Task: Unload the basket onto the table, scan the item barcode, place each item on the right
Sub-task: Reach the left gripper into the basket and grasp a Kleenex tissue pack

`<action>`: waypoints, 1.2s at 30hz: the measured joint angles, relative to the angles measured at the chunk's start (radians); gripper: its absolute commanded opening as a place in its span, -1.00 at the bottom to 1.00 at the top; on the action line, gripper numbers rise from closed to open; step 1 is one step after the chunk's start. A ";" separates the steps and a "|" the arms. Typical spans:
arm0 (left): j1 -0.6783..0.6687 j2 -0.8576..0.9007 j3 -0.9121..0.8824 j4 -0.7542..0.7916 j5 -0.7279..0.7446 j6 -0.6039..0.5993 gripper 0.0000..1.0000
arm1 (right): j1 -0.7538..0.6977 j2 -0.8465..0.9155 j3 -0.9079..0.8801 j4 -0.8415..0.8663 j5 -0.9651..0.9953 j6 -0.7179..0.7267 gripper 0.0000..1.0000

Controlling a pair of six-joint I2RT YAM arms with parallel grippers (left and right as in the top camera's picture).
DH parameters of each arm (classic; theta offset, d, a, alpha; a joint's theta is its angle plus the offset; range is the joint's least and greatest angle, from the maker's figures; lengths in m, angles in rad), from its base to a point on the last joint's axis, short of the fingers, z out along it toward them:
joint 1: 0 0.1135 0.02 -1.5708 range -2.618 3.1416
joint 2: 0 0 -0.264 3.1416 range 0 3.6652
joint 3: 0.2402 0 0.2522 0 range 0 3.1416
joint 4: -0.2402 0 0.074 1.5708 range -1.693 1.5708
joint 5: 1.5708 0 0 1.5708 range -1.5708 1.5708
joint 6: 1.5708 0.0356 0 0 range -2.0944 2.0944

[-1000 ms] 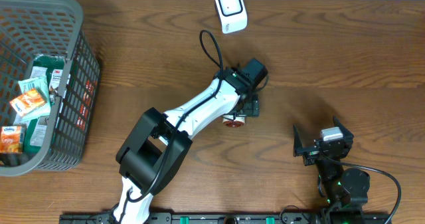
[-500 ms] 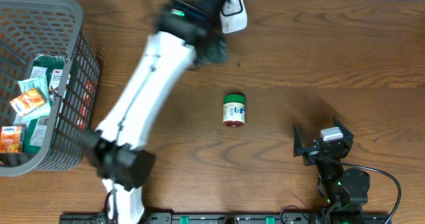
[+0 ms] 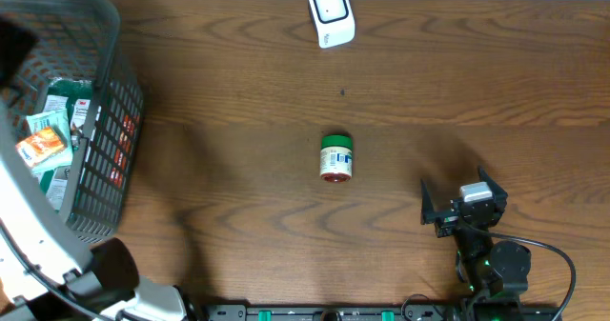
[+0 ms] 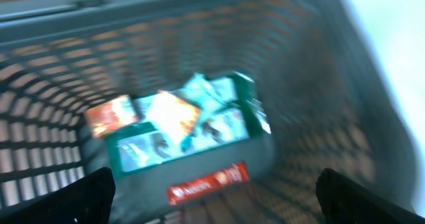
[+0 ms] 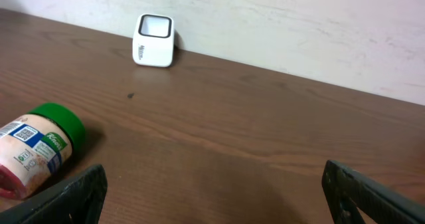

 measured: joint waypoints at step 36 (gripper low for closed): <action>0.152 0.214 -0.227 0.001 0.115 -0.025 0.64 | 0.000 0.000 0.000 0.000 0.000 0.000 0.98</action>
